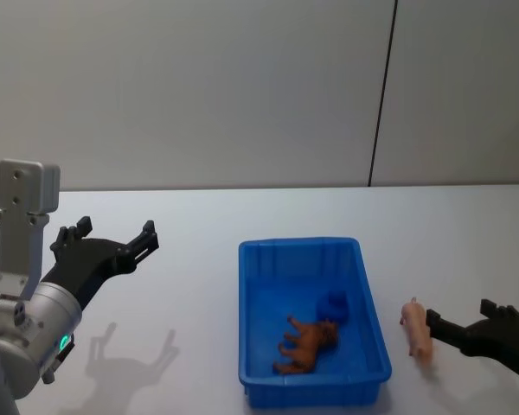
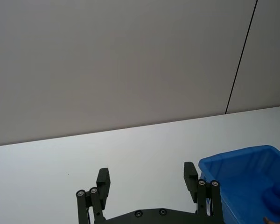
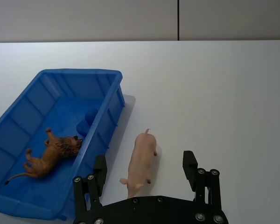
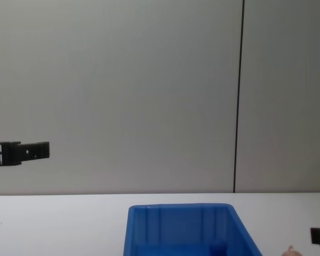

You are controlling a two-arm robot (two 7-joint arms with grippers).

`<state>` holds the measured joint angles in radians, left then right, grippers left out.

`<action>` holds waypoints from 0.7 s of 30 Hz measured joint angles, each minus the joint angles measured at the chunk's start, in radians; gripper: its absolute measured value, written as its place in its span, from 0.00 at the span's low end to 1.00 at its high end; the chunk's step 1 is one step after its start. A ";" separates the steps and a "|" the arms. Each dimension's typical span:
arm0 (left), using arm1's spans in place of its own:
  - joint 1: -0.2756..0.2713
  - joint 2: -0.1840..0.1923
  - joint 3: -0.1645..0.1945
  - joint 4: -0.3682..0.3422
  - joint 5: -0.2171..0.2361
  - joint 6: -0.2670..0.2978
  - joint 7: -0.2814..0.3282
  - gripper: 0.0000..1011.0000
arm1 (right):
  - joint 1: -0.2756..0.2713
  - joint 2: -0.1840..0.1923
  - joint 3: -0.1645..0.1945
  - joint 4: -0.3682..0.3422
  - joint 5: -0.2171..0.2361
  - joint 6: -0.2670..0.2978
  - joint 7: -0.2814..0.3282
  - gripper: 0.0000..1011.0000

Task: Pick up the two dolls from the table and place them into the box.

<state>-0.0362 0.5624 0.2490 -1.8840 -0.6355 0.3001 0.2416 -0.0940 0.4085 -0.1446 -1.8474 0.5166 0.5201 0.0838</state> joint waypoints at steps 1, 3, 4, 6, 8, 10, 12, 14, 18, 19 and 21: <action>0.000 0.000 0.000 0.000 0.000 0.000 0.000 0.99 | 0.009 -0.004 -0.003 0.009 -0.007 0.005 0.004 0.99; 0.000 0.000 0.000 0.000 0.000 0.000 0.000 0.99 | 0.022 -0.010 -0.009 0.023 -0.019 0.015 0.012 0.99; 0.000 0.000 0.000 0.000 0.000 0.000 0.000 0.99 | 0.022 -0.010 -0.009 0.023 -0.019 0.015 0.012 0.99; 0.000 0.000 0.000 0.000 0.000 0.000 0.000 0.99 | 0.034 -0.015 -0.015 0.036 -0.032 0.024 0.021 0.99; 0.000 0.000 0.000 0.000 0.000 0.000 0.000 0.99 | 0.046 -0.020 -0.020 0.048 -0.045 0.033 0.028 0.99; 0.000 0.000 0.000 0.000 0.000 0.000 0.000 0.99 | 0.054 -0.023 -0.024 0.058 -0.055 0.039 0.035 0.99; 0.000 0.000 0.000 0.000 0.000 0.000 0.000 0.99 | 0.064 -0.027 -0.030 0.070 -0.069 0.047 0.043 0.99; 0.000 0.000 0.000 0.000 0.000 0.000 0.000 0.99 | 0.075 -0.031 -0.035 0.083 -0.082 0.054 0.051 0.99; 0.000 0.000 0.000 0.000 0.000 0.000 0.000 0.99 | 0.092 -0.038 -0.045 0.105 -0.107 0.067 0.065 0.99; 0.000 0.000 0.000 0.000 0.000 0.000 0.000 0.99 | 0.098 -0.041 -0.048 0.113 -0.115 0.071 0.070 0.99; 0.000 0.000 0.000 0.000 0.000 0.000 0.000 0.99 | 0.104 -0.045 -0.052 0.121 -0.123 0.074 0.074 0.99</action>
<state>-0.0362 0.5625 0.2490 -1.8839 -0.6355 0.3001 0.2416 0.0105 0.3638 -0.1967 -1.7265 0.3937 0.5942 0.1578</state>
